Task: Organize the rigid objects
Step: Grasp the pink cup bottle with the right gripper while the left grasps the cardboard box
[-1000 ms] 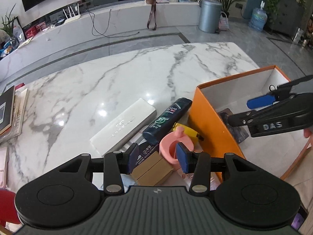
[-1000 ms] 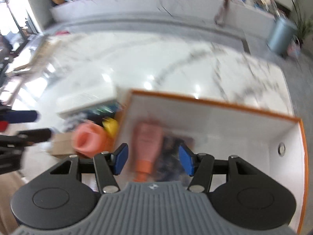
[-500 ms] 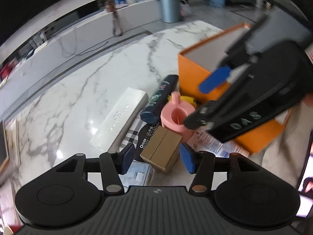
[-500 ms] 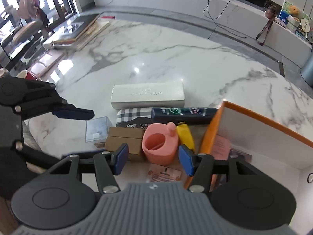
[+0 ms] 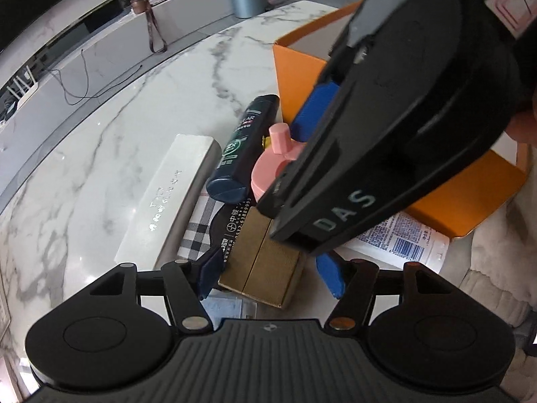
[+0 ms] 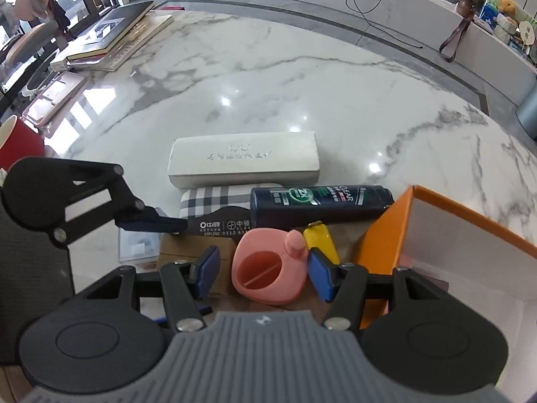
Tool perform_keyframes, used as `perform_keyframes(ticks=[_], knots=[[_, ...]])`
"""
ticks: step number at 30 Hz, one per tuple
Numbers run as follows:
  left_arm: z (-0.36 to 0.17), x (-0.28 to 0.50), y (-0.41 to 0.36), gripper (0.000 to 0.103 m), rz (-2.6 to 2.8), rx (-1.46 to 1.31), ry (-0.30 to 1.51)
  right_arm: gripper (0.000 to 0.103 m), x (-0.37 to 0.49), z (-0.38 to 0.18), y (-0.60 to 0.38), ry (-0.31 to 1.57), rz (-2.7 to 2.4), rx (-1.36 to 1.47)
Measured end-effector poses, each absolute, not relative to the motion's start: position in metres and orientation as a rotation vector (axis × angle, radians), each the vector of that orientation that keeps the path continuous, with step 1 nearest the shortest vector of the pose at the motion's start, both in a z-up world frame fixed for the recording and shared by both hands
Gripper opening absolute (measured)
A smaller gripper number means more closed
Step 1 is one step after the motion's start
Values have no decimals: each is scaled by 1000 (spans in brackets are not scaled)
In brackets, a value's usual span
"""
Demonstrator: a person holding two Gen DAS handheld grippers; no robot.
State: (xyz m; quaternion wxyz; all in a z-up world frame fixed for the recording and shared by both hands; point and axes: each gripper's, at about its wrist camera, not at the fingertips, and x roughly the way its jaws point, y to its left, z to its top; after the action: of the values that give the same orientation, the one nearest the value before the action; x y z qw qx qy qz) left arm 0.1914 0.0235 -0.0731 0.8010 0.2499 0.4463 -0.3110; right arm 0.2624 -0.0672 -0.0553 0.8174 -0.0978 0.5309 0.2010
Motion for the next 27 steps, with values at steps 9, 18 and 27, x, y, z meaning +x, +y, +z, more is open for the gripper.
perform_keyframes(ticks=[9,18,27], knots=[[-81,199,27,71,-661,499,980,60,267,-61,-56,1104,407,-309],[-76,197,35,64,-605,443,1077,50,259,-58,-53,1121,448,-310],[-74,194,53,65,-562,369,1089,54,263,-65,-49,1172,442,-265]])
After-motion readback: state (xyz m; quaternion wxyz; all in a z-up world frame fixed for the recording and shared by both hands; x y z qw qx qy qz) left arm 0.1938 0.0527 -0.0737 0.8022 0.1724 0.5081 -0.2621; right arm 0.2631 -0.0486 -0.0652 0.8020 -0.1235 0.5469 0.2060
